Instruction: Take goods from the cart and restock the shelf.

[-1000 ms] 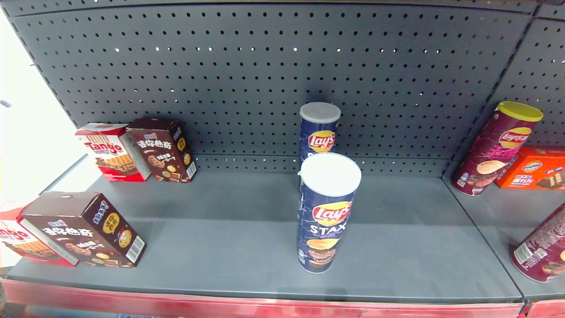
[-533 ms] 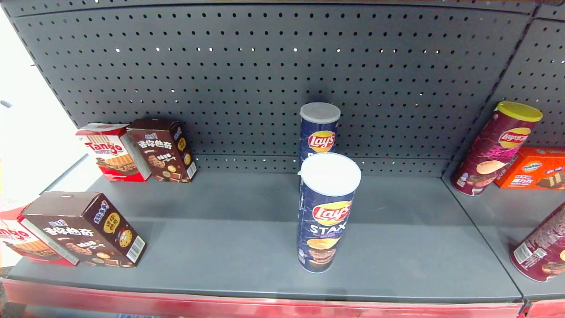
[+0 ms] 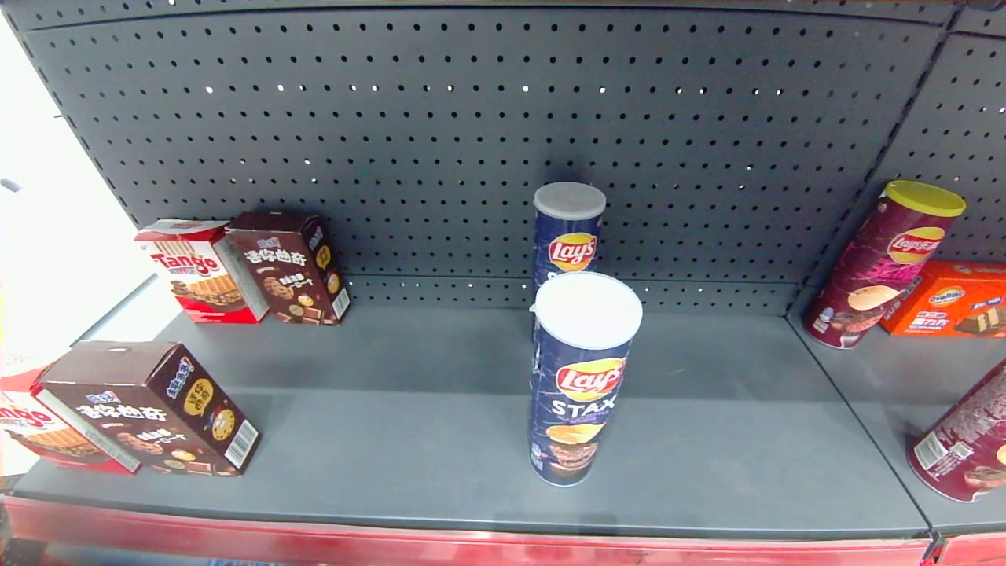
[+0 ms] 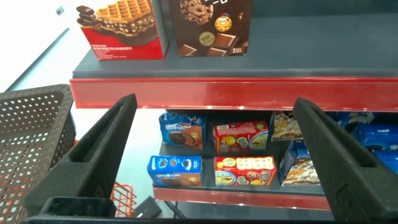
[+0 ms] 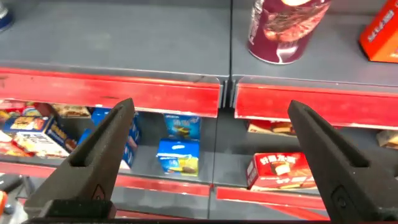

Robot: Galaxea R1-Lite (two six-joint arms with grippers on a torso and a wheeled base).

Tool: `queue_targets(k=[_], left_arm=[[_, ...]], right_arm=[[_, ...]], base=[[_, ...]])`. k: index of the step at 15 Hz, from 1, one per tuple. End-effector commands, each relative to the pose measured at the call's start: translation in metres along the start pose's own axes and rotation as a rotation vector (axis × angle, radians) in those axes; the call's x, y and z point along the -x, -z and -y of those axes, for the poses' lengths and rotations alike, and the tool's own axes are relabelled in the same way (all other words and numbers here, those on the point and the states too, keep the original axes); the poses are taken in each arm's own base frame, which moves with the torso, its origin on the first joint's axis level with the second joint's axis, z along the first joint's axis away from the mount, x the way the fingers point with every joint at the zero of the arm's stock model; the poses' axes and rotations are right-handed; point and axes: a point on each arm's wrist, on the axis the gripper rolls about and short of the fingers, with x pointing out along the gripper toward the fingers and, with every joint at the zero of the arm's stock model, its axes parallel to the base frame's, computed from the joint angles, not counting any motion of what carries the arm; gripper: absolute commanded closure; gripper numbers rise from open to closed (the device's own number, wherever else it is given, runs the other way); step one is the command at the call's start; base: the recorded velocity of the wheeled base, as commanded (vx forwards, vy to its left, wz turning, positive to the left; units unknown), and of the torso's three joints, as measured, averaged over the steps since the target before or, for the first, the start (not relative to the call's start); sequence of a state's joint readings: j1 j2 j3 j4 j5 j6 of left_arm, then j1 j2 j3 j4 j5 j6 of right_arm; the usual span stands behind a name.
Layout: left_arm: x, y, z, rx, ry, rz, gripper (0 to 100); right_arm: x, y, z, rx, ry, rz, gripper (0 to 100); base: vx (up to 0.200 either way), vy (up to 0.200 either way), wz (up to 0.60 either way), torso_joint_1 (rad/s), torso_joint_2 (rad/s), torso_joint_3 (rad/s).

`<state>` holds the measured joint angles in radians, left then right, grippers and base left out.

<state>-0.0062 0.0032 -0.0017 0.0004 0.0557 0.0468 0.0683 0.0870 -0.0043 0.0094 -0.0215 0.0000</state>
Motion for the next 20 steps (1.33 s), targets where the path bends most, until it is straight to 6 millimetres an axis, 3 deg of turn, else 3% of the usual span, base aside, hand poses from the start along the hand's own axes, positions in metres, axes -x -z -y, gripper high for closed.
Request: queue_targets(k=[1,5,20], left_arm=[[-0.0001,0.0001,0.0,-0.002,-0.001,-0.003,0],[-0.0001,0.0,0.0,-0.002,0.001,-0.001,0],[-0.0001,0.0,-0.0006,0.041,-0.032,-0.002,0]], right_arm=[[0.0002,0.0001,-0.0004,0.001,0.021,0.006,0],[0.0064,0.0023,-0.0015,-0.002,0.064,0.089,0],[0.0062,0.0026,-0.0016,-0.003,0.056,0.089,0]], base=[[0.0,0.0,0.0,0.0,0.0,0.0],[0.0,0.0,0.0,0.0,0.0,0.0],[0.0,0.0,0.0,0.0,0.0,0.0]])
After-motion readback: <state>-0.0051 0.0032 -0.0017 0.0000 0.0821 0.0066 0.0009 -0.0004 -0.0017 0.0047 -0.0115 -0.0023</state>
